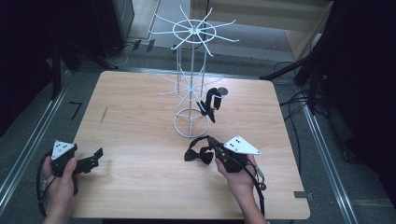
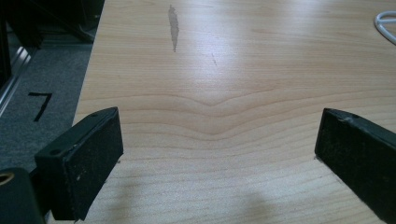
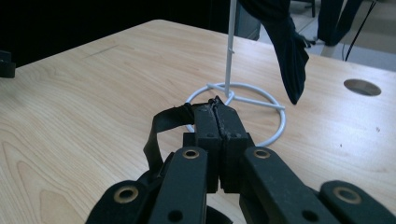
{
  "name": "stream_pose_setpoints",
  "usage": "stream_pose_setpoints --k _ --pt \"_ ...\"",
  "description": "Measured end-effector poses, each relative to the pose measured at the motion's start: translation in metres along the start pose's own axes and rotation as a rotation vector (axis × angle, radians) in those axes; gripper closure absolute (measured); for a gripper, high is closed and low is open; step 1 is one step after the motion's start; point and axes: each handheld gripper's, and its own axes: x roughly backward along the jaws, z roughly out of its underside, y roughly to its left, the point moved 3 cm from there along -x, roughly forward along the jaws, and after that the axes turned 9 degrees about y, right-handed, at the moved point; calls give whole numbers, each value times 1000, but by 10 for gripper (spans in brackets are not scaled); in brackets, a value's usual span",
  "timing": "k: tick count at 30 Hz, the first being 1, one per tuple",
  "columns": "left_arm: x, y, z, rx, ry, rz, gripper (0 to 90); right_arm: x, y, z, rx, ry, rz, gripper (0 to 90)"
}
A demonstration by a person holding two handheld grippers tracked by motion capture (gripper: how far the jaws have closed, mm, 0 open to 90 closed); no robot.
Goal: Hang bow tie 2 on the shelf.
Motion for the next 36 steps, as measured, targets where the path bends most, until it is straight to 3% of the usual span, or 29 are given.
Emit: stream_pose_setpoints --k 10,36 --pt "0 0 0 1 -3 0 14 14 3 -19 21 -63 17 900" --pt "0 1 0 7 -1 7 14 32 13 -57 37 -159 20 900"
